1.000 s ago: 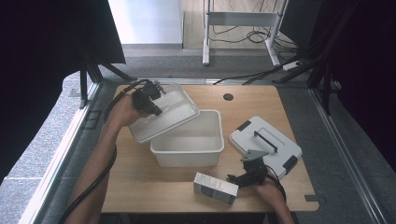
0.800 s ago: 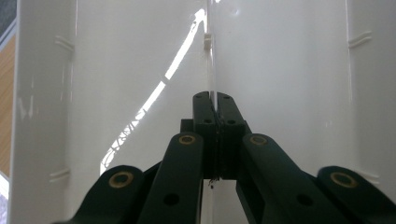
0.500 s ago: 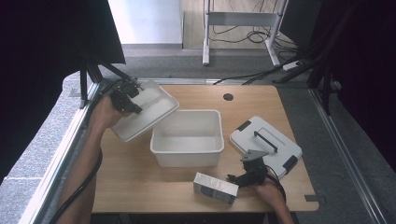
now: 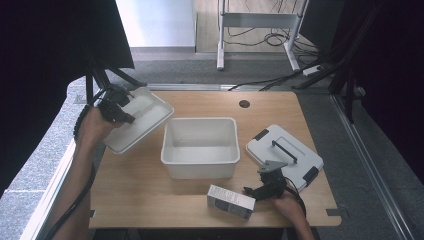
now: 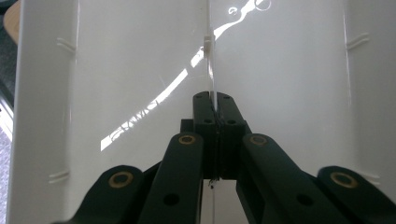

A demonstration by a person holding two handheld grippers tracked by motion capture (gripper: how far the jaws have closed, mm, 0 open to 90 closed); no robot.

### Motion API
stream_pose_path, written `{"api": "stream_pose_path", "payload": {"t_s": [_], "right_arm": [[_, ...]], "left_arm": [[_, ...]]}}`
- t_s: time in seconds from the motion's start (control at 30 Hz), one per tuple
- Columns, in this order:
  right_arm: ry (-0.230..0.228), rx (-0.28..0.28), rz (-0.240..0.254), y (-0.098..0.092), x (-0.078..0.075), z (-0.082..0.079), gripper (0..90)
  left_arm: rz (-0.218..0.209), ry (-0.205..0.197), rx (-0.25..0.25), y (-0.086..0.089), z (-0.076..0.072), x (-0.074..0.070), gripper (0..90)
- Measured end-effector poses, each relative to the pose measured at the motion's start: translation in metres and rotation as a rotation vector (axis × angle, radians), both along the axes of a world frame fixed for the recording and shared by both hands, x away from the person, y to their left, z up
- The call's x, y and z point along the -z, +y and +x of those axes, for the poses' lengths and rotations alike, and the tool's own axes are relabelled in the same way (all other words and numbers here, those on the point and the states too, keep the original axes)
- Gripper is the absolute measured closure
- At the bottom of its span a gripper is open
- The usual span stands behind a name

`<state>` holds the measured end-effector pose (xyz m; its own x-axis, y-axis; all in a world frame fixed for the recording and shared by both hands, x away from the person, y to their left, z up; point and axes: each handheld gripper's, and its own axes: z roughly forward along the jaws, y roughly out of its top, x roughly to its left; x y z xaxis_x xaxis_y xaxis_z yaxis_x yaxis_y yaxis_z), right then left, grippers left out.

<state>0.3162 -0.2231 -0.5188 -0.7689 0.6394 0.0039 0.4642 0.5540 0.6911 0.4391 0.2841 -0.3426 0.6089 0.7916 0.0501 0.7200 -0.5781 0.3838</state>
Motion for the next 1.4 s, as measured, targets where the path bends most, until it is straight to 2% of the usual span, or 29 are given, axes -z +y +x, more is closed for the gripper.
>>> {"api": "stream_pose_path", "payload": {"t_s": [0.17,0.23,0.4,0.43,0.47,0.57,0.7,1.0,1.13,1.4], "right_arm": [[0.0,0.0,0.001,0.0,0.0,0.0,0.0],[0.001,0.0,0.001,0.0,0.0,0.0,0.0],[0.0,0.001,0.001,0.0,0.0,0.0,0.0],[0.0,0.0,0.001,0.0,0.0,0.0,0.0],[0.0,0.0,0.001,0.0,0.0,0.0,0.0],[0.0,0.0,0.001,0.0,0.0,0.0,0.0],[0.0,0.0,0.001,0.0,0.0,0.0,0.0],[0.0,0.001,0.002,0.0,0.0,0.0,0.0],[0.0,0.0,0.003,0.0,0.0,0.0,0.0],[0.0,0.001,0.002,0.0,0.0,0.0,0.0]], "left_arm": [[0.009,-0.01,-0.032,0.018,-0.007,0.004,88.8],[0.009,-0.01,-0.036,0.02,-0.008,0.007,88.8],[0.008,-0.004,-0.042,0.027,-0.011,0.024,88.8],[0.011,-0.001,-0.038,0.028,-0.013,0.031,88.8],[0.011,-0.001,-0.038,0.028,-0.013,0.031,88.8],[0.003,-0.005,-0.037,0.031,-0.017,0.044,88.8],[0.007,0.005,-0.035,0.033,-0.021,0.064,88.8],[-0.016,0.016,-0.035,0.031,-0.03,0.105,88.7],[-0.022,0.01,-0.047,0.031,-0.032,0.117,88.7],[-0.022,-0.002,-0.059,0.031,-0.035,0.13,88.6]]}}
